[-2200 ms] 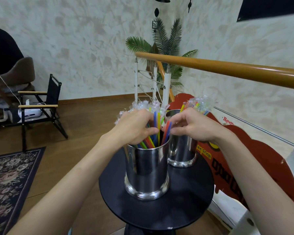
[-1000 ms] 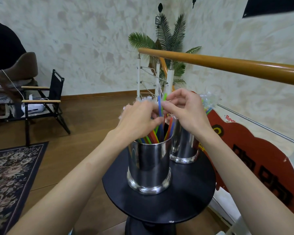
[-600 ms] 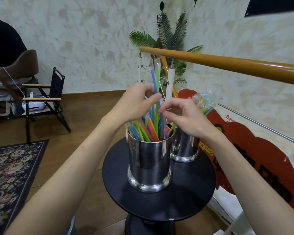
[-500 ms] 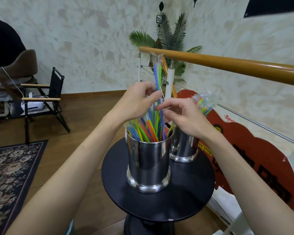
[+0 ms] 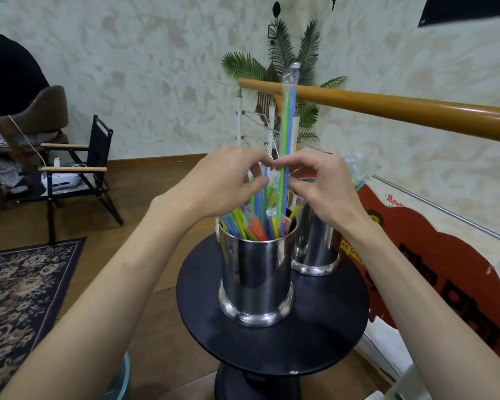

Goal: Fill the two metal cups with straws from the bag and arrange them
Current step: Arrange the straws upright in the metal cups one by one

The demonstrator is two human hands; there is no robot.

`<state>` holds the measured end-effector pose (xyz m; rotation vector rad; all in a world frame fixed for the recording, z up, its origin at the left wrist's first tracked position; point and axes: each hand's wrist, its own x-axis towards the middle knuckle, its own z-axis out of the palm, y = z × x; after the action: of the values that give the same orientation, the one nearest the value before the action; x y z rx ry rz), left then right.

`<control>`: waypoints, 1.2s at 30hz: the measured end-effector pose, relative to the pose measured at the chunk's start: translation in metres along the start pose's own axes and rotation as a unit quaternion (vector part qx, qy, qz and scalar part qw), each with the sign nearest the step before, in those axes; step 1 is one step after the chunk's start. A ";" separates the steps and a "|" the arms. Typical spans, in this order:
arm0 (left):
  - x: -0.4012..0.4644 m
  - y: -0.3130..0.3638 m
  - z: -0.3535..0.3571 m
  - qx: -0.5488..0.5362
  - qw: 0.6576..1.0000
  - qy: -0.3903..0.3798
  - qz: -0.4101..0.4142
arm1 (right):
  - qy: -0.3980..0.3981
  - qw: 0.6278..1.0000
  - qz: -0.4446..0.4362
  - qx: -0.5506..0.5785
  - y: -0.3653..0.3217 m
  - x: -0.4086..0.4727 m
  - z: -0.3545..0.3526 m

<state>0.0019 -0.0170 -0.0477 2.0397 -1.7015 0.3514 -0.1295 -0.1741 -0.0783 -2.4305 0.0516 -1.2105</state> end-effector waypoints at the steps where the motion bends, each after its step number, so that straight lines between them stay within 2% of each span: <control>1: 0.000 -0.001 0.001 0.008 1.000 -0.007 -0.001 | 0.016 1.000 -0.009 -0.002 -0.001 0.001 0.000; 5: 0.001 -0.008 0.004 0.036 0.998 -0.050 -0.008 | 0.068 0.997 -0.007 0.024 -0.004 0.006 0.000; 9: -0.001 -0.012 0.007 0.038 0.996 -0.082 -0.003 | 0.084 0.995 -0.006 0.061 -0.010 0.012 -0.003; 15: -0.003 -0.017 0.004 0.018 0.998 -0.054 -0.016 | 0.107 0.988 0.003 0.113 -0.030 0.017 -0.015; 22: -0.004 -0.017 0.005 0.004 0.998 -0.052 -0.025 | 0.135 0.984 0.035 0.113 -0.048 0.013 -0.027; 25: -0.005 -0.017 0.003 -0.028 0.998 -0.037 -0.039 | 0.091 0.983 0.096 0.125 -0.040 0.011 -0.016; 30: -0.008 -0.018 -0.005 -0.117 0.992 0.009 -0.053 | -0.077 0.971 0.206 0.092 -0.022 0.002 0.008; 33: -0.008 -0.013 -0.007 -0.176 0.982 0.055 -0.046 | -0.147 0.965 0.211 0.049 -0.017 0.001 0.014; 36: -0.007 -0.004 -0.004 -0.160 0.982 0.099 -0.005 | -0.223 0.952 0.207 -0.015 -0.017 0.002 0.018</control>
<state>0.0047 -0.0083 -0.0485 1.7194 -1.5159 0.2491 -0.1170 -0.1530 -0.0801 -2.4903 0.4239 -0.4701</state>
